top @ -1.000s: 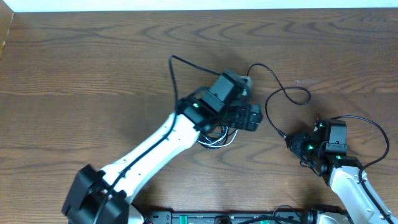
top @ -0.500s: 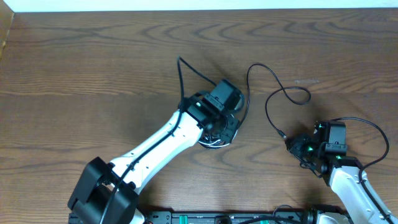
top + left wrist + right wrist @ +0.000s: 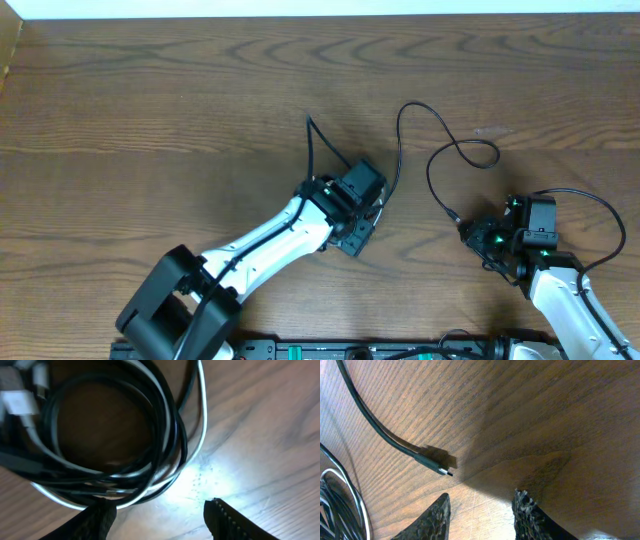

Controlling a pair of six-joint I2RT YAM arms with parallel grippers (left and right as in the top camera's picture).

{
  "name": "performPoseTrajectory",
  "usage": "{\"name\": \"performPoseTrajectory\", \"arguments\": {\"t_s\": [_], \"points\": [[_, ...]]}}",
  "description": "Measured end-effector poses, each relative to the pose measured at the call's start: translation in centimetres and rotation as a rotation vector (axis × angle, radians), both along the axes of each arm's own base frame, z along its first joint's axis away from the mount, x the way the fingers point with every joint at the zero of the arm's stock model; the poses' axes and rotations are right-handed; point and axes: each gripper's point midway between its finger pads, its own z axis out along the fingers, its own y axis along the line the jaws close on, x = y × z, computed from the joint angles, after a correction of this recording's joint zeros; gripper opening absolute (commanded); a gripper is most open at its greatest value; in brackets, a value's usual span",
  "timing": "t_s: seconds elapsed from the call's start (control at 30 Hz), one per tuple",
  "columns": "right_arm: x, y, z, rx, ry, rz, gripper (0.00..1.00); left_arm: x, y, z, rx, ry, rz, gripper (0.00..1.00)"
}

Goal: Untangle cables

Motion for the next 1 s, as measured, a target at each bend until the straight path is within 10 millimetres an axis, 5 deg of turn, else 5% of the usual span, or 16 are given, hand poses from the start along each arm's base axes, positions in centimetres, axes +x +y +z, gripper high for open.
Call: {"name": "performPoseTrajectory", "arguments": {"t_s": [0.27,0.5,0.6,0.87,1.0], "points": [[0.0,0.0,0.0,0.000,0.000,0.000,0.38,0.3,-2.3,-1.2,-0.028,-0.097,-0.071,0.65],[-0.3,0.0,0.0,0.001,0.011,0.000,0.39,0.4,-0.4,-3.7,0.083,-0.108,-0.054,0.64],[-0.3,0.0,0.0,0.001,0.011,0.000,0.39,0.5,-0.5,-3.7,0.083,-0.113,-0.056,0.43],[-0.3,0.0,0.0,0.001,0.012,0.000,0.39,0.9,-0.5,-3.7,0.088,-0.132,-0.048,0.40],[-0.4,0.0,-0.1,0.001,0.017,0.001,0.34,0.9,-0.4,-3.7,0.090,-0.135,-0.046,0.22]]}}
